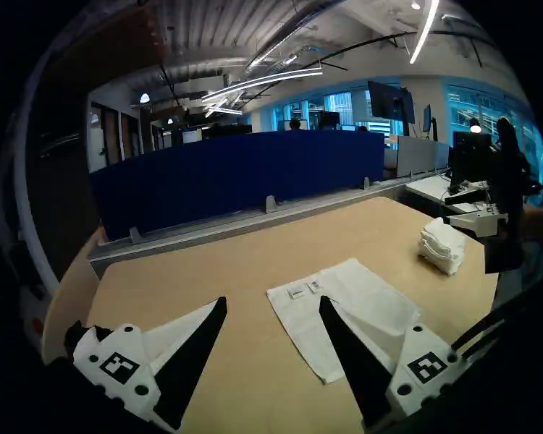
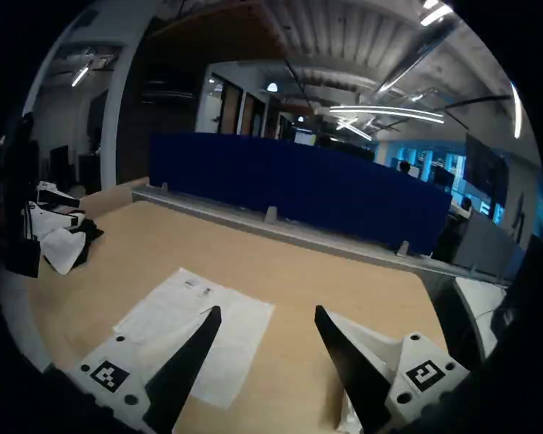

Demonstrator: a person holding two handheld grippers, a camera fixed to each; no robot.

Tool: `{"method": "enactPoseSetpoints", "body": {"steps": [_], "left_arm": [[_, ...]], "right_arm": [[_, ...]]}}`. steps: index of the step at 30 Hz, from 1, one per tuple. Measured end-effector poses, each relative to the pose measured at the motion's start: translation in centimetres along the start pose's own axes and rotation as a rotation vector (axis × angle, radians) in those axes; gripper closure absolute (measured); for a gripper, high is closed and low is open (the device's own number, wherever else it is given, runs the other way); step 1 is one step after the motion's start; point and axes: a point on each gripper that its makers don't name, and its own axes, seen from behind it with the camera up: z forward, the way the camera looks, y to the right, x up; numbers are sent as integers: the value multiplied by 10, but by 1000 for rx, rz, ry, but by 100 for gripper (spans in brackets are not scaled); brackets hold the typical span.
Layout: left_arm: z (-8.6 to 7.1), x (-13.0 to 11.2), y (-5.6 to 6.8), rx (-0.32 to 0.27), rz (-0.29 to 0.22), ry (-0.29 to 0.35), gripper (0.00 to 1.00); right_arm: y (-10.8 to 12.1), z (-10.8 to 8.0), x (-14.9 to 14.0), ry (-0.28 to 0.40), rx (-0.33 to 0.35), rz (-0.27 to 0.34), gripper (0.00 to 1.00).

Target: Fold towel

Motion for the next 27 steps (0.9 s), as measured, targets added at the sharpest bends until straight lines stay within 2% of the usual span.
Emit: {"method": "enactPoseSetpoints", "body": {"steps": [14,20,27], "left_arm": [[29,-78,24,-49,4,-142,5],[38,-111,34,-65,1,-199,5],[49,-147,46,-86,6,-271,5]], "right_arm": [[-22,25,-57,-114,63,3,0],[-31,29,-79,-139,87,-26,0],[-42,32,-114,-207,118,-51,0]]}}
